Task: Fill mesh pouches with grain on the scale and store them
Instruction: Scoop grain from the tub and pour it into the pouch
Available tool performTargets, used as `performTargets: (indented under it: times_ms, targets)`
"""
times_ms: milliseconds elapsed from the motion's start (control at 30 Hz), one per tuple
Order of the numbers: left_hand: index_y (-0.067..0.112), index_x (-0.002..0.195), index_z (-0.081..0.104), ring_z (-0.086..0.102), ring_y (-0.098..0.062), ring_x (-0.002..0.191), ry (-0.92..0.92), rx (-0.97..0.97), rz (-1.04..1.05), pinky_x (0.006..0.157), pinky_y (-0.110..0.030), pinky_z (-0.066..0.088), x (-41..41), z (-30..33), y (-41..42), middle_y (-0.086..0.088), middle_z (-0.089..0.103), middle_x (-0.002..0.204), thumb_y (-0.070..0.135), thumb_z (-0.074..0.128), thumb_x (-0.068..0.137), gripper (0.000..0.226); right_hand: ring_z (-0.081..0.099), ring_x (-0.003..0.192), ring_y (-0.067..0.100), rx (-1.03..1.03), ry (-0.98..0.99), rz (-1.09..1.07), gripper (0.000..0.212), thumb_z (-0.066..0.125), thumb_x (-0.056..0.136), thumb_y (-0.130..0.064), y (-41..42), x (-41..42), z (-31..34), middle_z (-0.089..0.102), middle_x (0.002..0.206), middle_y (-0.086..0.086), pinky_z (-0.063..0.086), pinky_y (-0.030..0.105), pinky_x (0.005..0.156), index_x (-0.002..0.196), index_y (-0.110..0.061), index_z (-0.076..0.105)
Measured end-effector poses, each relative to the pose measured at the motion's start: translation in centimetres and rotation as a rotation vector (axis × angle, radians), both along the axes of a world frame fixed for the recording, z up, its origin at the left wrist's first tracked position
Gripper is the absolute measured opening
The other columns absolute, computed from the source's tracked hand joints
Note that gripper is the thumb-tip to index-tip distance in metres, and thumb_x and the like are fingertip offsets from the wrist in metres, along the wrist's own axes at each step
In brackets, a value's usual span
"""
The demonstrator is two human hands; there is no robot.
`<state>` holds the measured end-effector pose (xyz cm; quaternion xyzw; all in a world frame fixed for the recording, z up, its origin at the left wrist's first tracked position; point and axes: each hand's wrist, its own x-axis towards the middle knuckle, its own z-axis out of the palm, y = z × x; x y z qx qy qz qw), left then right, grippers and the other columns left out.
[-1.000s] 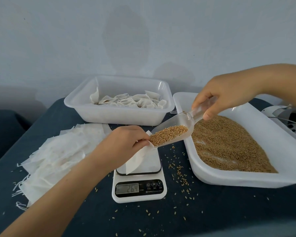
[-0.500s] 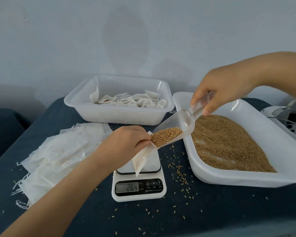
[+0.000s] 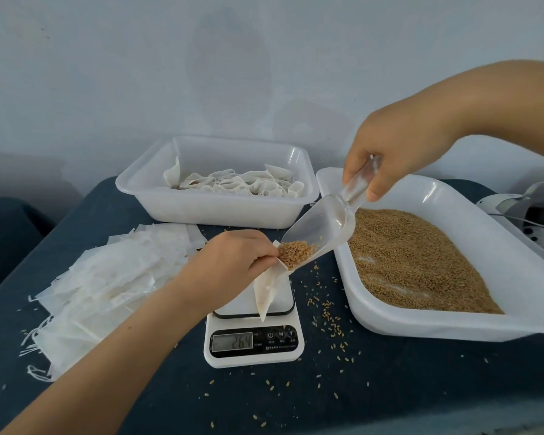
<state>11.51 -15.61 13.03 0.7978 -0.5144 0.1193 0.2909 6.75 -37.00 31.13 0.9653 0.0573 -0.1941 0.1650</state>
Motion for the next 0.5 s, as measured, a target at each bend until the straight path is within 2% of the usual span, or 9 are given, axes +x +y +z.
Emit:
performTargets:
  times_ms: [133,233,300,367,500]
  targets:
    - [0.009,0.090,0.073,0.061,-0.012,0.080,0.006,0.004,0.011,0.073,-0.024,0.044,0.21,0.02,0.11,0.001,0.068,0.087,0.014,0.064,0.088,0.011,0.060,0.094,0.009,-0.029,0.008,0.006,0.038,0.069,0.080,-0.041,0.49,0.16,0.25,0.067,0.100,-0.009,0.044,0.023,0.082,0.117,-0.034,0.062]
    - [0.009,0.090,0.073,0.061,-0.012,0.080,0.014,0.009,0.017,0.073,-0.019,0.042,0.33,0.09,0.20,0.002,0.068,0.087,0.014,0.063,0.089,0.012,0.059,0.097,0.011,-0.040,-0.004,-0.007,0.040,0.069,0.080,-0.041,0.63,0.26,0.40,0.067,0.104,-0.006,0.044,0.024,0.085,0.119,-0.034,0.061]
    - [0.009,0.091,0.073,0.061,-0.012,0.080,0.024,0.007,0.029,0.073,-0.020,0.042,0.40,0.07,0.25,0.003,0.068,0.087,0.016,0.062,0.090,0.013,0.059,0.097,0.011,-0.042,-0.010,-0.012,0.040,0.068,0.081,-0.041,0.72,0.28,0.44,0.067,0.104,-0.006,0.044,0.025,0.086,0.119,-0.034,0.061]
    - [0.010,0.091,0.073,0.060,-0.012,0.080,0.029,0.005,0.036,0.073,-0.022,0.043,0.48,0.04,0.27,0.003,0.067,0.087,0.018,0.061,0.090,0.015,0.058,0.093,0.007,-0.041,-0.018,-0.015,0.039,0.068,0.081,-0.040,0.74,0.31,0.51,0.066,0.100,-0.011,0.044,0.021,0.081,0.119,-0.033,0.063]
    - [0.009,0.088,0.073,0.061,-0.012,0.081,0.023,-0.003,0.043,0.075,-0.025,0.044,0.64,-0.01,0.13,0.004,0.068,0.088,0.018,0.062,0.090,0.014,0.050,0.081,-0.004,-0.043,-0.054,-0.020,0.035,0.069,0.082,-0.037,0.32,0.60,0.71,0.058,0.091,-0.021,0.033,0.007,0.067,0.117,-0.034,0.064]
